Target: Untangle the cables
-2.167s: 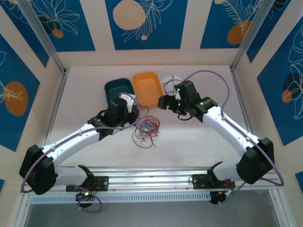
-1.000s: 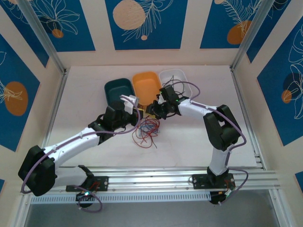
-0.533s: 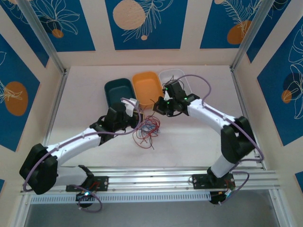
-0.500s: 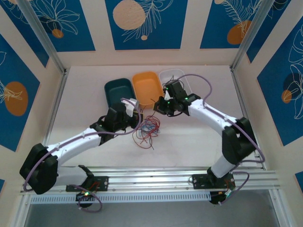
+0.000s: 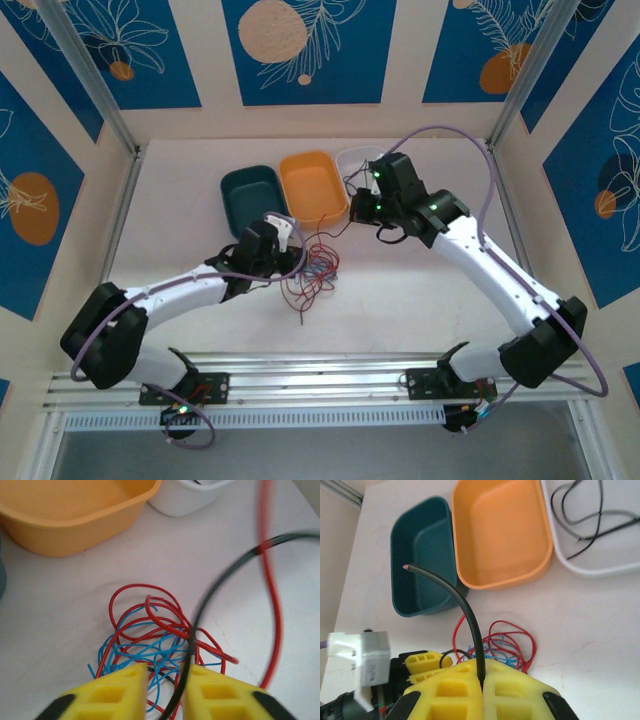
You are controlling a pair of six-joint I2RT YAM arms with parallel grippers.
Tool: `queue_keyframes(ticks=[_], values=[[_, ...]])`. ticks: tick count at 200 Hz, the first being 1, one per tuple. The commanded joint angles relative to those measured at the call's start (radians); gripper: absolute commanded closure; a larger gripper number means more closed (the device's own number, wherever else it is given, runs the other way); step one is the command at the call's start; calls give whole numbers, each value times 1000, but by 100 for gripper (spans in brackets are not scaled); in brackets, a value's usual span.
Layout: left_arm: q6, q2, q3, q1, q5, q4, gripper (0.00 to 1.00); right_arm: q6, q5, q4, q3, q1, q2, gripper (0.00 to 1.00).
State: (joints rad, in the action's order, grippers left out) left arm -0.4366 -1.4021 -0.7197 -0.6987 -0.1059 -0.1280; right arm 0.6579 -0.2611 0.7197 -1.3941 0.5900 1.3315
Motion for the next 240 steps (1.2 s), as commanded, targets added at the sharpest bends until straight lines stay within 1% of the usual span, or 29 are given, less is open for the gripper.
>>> queue_keyframes(ticks=[1, 22, 48, 78, 141, 187, 240], values=[[-17, -19, -3, -8, -23, -7, 71, -90, -88, 63, -74, 4, -70, 100], [-17, -27, -2, -9, -23, -6, 65, -140, -113, 96, -142, -3, -96, 100], [-19, -29, 2, -9, -7, 1, 62, -195, -152, 128, -224, -7, -107, 100], [-24, -36, 15, -9, 2, -2, 57, -246, -158, 145, -319, -9, -101, 100], [-33, -59, 30, -8, -5, -24, 54, -303, -116, 142, -471, -11, -79, 100], [-32, -75, 30, -8, -2, -25, 53, -348, -145, 155, -605, -11, -47, 100], [-30, -84, 39, -8, 5, -27, 52, -393, -152, 126, -710, -12, 0, 100]])
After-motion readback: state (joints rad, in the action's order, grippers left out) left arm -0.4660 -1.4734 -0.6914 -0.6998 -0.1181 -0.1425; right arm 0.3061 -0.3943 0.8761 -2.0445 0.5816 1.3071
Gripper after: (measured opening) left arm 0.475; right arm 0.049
